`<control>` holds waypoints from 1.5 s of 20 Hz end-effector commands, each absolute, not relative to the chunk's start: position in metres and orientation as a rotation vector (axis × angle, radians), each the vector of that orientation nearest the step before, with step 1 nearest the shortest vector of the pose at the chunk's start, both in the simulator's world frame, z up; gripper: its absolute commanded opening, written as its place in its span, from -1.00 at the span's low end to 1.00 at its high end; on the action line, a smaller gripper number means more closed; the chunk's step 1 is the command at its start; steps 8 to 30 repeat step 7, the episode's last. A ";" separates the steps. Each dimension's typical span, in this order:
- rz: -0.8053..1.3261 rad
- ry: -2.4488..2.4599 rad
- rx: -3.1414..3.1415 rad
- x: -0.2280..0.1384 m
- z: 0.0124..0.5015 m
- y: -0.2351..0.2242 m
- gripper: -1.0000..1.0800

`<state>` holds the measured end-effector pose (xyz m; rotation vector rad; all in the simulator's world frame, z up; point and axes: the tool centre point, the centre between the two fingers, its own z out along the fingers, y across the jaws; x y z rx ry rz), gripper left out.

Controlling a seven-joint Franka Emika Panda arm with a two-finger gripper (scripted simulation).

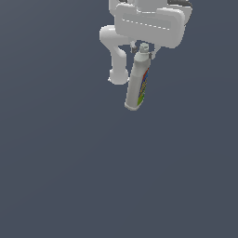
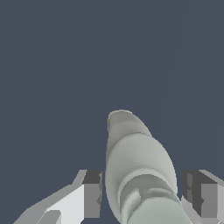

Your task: Pick up the object and move it to a goal position.

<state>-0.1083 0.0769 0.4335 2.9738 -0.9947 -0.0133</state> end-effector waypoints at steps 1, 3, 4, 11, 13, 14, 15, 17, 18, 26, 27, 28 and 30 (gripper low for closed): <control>0.001 -0.997 2.978 -0.116 0.449 0.079 -1.00; 0.001 -0.997 2.978 -0.120 0.454 0.081 -1.00; 0.000 -0.997 2.979 -0.121 0.456 0.081 -1.00; 0.000 -0.997 2.979 -0.123 0.458 0.082 -1.00; 0.000 -0.997 2.979 -0.123 0.458 0.082 -1.00; 0.000 -0.997 2.979 -0.123 0.458 0.082 -1.00; 0.000 -0.997 2.979 -0.123 0.458 0.082 -1.00; 0.000 -0.997 2.979 -0.123 0.458 0.082 -1.00; 0.000 -0.997 2.979 -0.123 0.458 0.082 -1.00; 0.000 -0.997 2.979 -0.123 0.458 0.082 -1.00; 0.000 -0.997 2.979 -0.123 0.458 0.082 -1.00; 0.000 -0.997 2.979 -0.123 0.458 0.082 -1.00; 0.000 -0.997 2.979 -0.123 0.458 0.082 -1.00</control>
